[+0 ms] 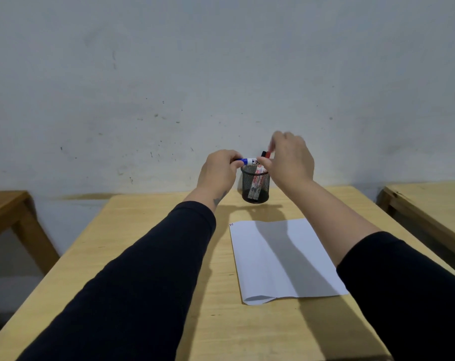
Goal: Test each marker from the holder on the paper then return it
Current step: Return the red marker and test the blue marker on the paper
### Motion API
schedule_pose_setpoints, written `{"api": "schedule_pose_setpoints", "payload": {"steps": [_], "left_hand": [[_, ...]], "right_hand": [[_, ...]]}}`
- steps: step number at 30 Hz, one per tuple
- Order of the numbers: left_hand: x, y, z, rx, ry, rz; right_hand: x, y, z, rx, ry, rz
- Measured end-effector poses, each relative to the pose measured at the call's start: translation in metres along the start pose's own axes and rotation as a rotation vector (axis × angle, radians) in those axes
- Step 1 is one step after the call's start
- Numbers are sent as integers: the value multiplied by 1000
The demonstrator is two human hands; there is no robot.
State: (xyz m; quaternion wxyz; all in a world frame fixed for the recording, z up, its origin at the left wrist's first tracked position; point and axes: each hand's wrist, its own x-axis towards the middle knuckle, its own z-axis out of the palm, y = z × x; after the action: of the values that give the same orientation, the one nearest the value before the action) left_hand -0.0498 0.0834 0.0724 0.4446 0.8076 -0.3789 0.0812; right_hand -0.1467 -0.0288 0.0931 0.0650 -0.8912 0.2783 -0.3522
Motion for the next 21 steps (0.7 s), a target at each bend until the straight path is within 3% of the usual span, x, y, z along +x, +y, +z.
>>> {"api": "schedule_pose_setpoints", "payload": {"steps": [2,7,10,14,18,21], "left_hand": [[6,1,3,2,-3,12],[30,1,16,-152,75,21],[43,-10,31,-202,81,-52],[44,-42,68,-97,-51,-187],[42,-66,101,-121,-133,-252],[44,-75,118,-193,-95,-233]], "right_hand": [[8,4,8,-36,-1,-172],[28,15,32,15,-53,-189],[46,16,40,270,26,-27],[77,13,52,534,60,187],[91,12,82,493,-125,289],[93,12,111,378,-265,325]]}}
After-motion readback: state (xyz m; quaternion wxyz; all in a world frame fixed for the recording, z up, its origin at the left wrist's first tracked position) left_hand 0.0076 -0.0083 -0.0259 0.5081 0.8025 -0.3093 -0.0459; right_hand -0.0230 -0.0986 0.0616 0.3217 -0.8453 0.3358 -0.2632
